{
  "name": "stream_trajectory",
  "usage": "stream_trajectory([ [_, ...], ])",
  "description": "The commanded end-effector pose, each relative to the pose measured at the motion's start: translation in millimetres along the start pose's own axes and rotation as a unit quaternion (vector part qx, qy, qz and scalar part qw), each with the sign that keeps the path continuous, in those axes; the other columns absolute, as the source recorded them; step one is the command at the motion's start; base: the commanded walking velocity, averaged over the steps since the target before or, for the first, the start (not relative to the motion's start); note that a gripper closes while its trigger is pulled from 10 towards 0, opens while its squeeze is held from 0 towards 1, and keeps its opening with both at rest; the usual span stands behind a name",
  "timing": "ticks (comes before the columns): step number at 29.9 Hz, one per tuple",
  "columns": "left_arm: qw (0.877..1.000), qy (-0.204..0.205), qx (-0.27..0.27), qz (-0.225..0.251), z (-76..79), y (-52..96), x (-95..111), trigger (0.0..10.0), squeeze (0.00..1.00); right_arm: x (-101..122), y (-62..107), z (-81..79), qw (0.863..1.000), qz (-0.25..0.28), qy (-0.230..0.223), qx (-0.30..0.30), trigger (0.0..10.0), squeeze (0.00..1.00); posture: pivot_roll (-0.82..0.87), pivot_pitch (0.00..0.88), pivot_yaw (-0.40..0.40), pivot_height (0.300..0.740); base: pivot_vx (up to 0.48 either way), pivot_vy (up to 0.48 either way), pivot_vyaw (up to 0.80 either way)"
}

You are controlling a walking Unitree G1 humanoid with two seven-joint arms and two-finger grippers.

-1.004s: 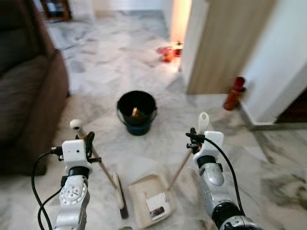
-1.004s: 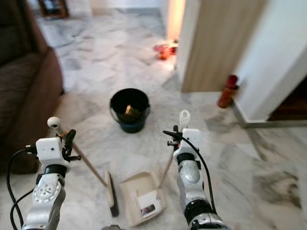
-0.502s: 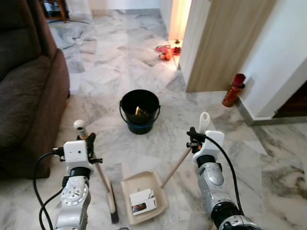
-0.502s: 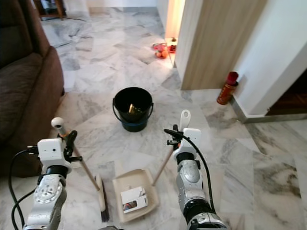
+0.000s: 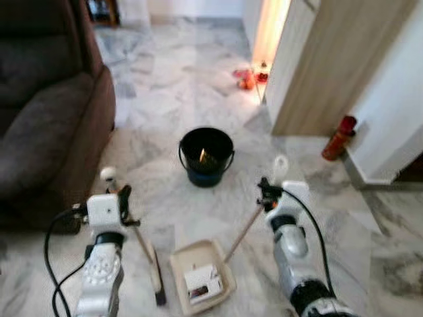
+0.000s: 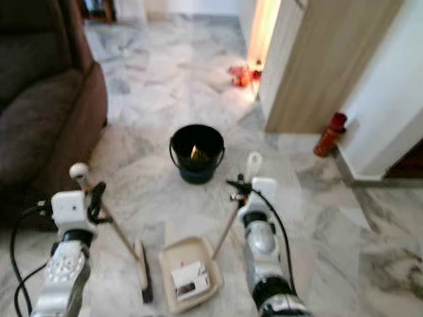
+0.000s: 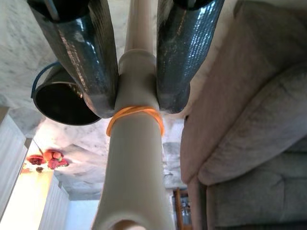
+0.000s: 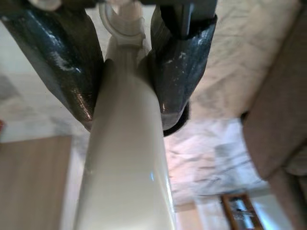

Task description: Sweep floor

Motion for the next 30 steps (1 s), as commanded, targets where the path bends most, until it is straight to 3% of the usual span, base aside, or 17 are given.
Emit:
stream_trajectory([
  [1, 1.000, -0.001, -0.008, 0.008, 7.0, -1.5, 3.8, 10.0, 0.00, 10.9, -3.5, 5.4, 1.000, 0.022, -0.003, -0.007, 10.0, 0.00, 0.12, 0.091, -0.025, 0.740, 0.300, 0.000, 0.00],
  [30, 1.000, -0.002, -0.006, 0.006, 5.9, -2.9, 4.0, 10.0, 0.00, 10.2, -4.5, 6.7, 1.000, 0.015, -0.007, -0.010, 10.0, 0.00, 0.12, 0.105, -0.025, 0.740, 0.295, 0.000, 0.00],
])
Point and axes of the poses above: a point about 5 cm out from each wrist's last joint towards the gripper, its own y axis pointing back from the gripper into the wrist, its own x axis along the axis of the wrist's last joint, z = x × y, the point moved 2 cm from there along -y, pointing out of the wrist towards the gripper, and after that the axes turned 5 degrees about -y, right-handed, at the moved point
